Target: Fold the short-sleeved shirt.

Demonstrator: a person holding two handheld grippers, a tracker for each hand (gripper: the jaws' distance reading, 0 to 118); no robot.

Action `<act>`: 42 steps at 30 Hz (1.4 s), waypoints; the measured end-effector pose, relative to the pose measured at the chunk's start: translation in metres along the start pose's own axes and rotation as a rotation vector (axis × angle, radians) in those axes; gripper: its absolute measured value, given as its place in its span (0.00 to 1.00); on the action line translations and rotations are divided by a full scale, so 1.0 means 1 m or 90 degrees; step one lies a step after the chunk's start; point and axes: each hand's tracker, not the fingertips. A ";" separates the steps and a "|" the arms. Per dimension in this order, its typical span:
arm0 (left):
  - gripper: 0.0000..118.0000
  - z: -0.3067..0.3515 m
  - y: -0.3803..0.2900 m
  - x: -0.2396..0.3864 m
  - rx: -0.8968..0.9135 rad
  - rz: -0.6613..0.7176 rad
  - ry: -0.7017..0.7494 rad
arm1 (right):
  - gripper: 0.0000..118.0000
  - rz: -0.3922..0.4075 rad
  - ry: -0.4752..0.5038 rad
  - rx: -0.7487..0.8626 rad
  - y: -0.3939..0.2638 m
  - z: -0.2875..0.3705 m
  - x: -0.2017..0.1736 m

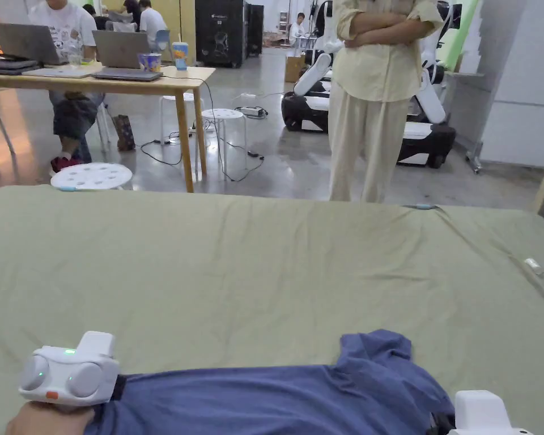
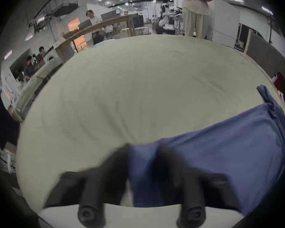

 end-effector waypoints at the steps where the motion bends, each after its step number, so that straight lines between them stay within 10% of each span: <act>1: 0.00 0.002 -0.003 0.001 0.000 -0.012 0.008 | 0.00 0.007 -0.015 -0.015 0.005 -0.009 0.005; 10: 0.00 0.061 0.002 0.010 0.073 -0.007 -0.010 | 0.07 0.010 -0.044 -0.081 0.064 -0.095 0.049; 13: 0.00 0.068 0.004 0.013 0.084 -0.008 -0.013 | 0.91 0.014 -0.041 -0.108 0.078 -0.135 0.052; 14: 0.00 0.068 0.005 0.014 0.085 -0.009 -0.014 | 1.00 0.024 -0.053 -0.115 0.079 -0.146 0.051; 21: 0.00 0.058 0.006 0.016 0.075 -0.007 -0.013 | 0.89 0.025 -0.047 -0.164 0.065 -0.184 0.049; 23: 0.00 0.056 0.006 0.017 0.070 -0.008 -0.013 | 0.60 0.005 -0.047 -0.217 0.055 -0.186 0.052; 26: 0.00 0.052 0.004 0.018 0.065 -0.011 -0.013 | 0.47 -0.061 -0.026 -0.165 0.050 -0.168 0.056; 28: 0.00 0.053 0.004 0.019 0.064 -0.009 -0.014 | 0.01 -0.016 -0.016 -0.161 0.055 -0.168 0.057; 42: 0.00 0.160 -0.034 -0.005 0.171 0.029 -0.027 | 0.01 0.015 -0.044 0.031 0.060 0.013 0.060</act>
